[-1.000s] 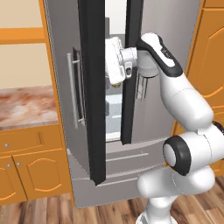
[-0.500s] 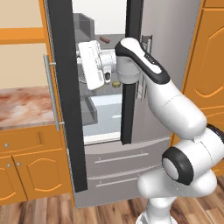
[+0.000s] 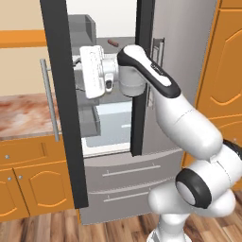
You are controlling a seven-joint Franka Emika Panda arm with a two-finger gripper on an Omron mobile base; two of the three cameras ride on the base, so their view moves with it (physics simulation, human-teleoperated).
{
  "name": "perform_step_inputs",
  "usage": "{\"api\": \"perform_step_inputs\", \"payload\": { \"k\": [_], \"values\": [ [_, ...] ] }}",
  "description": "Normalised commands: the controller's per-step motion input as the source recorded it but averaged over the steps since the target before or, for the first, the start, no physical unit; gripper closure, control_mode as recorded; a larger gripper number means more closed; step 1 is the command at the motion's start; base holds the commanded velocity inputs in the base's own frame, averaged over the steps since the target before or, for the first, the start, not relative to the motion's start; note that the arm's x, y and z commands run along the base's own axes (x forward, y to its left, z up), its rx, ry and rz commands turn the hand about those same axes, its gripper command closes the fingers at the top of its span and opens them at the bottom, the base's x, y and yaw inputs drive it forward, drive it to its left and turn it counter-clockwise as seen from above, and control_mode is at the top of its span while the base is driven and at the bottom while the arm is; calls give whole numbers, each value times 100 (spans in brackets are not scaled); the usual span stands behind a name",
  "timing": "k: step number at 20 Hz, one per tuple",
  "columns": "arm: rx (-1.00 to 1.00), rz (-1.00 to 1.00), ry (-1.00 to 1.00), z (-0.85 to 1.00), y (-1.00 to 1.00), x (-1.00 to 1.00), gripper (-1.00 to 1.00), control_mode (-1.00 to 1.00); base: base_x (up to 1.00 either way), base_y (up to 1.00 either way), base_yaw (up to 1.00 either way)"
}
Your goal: Retrieve the sausage and cheese from the fridge and place them on the cutting board on the counter.
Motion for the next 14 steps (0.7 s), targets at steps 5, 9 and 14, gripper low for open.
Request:
{"api": "perform_step_inputs", "payload": {
  "k": [5,9,14],
  "values": [
    [-11,0,7,12,-85,-29,-100,-100,0,0,0],
    [-14,0,3,15,-100,-32,-100,-100,0,0,0],
    [-29,12,-6,3,-100,-38,-100,-100,0,0,0]
  ]
}}
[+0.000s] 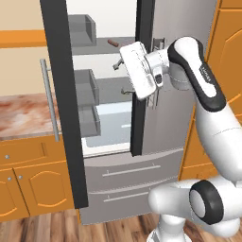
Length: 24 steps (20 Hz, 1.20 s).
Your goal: Retrieve the sausage and cheese from the fridge and place them on the cutting board on the counter.
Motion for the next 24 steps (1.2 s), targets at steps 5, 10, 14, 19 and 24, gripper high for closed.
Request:
{"api": "perform_step_inputs", "payload": {
  "k": [5,10,14,19,24],
  "values": [
    [-43,23,-17,0,-99,-53,-100,-100,0,0,0],
    [-54,22,-18,0,-68,-26,-100,-100,0,0,0],
    [-55,19,-24,-2,-73,-5,-100,-100,0,0,0],
    [-35,18,-26,-14,-80,0,-100,-100,0,0,0],
    [-14,6,-24,-35,-34,24,-100,-100,0,0,0]
  ]
}}
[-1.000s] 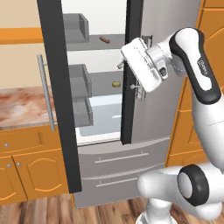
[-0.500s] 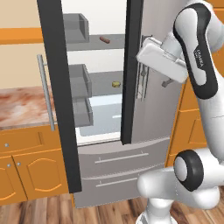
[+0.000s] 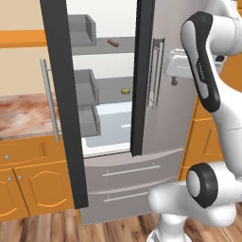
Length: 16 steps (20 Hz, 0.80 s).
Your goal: Retrieve the sausage and cheese from the fridge and place them on the cutting board on the counter.
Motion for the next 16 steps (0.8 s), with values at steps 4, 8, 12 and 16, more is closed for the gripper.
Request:
{"api": "perform_step_inputs", "payload": {
  "k": [4,8,12,16],
  "values": [
    [-4,0,-16,-48,0,53,-100,-100,0,0,0],
    [0,0,-18,-18,0,79,-100,-100,0,0,0],
    [-3,0,-2,7,-18,66,-100,-100,0,0,0],
    [-5,0,-8,7,-20,28,-100,-100,0,0,0]
  ]
}}
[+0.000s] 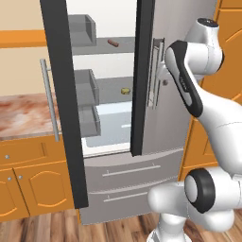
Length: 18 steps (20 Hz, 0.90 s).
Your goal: Retrieve the sausage and cheese from the fridge and place them on the cutting board on the counter.
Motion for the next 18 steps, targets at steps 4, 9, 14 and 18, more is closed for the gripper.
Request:
{"api": "perform_step_inputs", "payload": {
  "k": [4,9,14,18],
  "values": [
    [-8,0,-11,4,-26,17,-100,-100,0,0,0],
    [-2,0,-16,-16,-1,43,-100,-100,0,0,0],
    [-1,0,-16,-15,0,59,-100,-100,0,0,0],
    [0,0,-10,-1,0,40,-100,-100,0,0,0]
  ]
}}
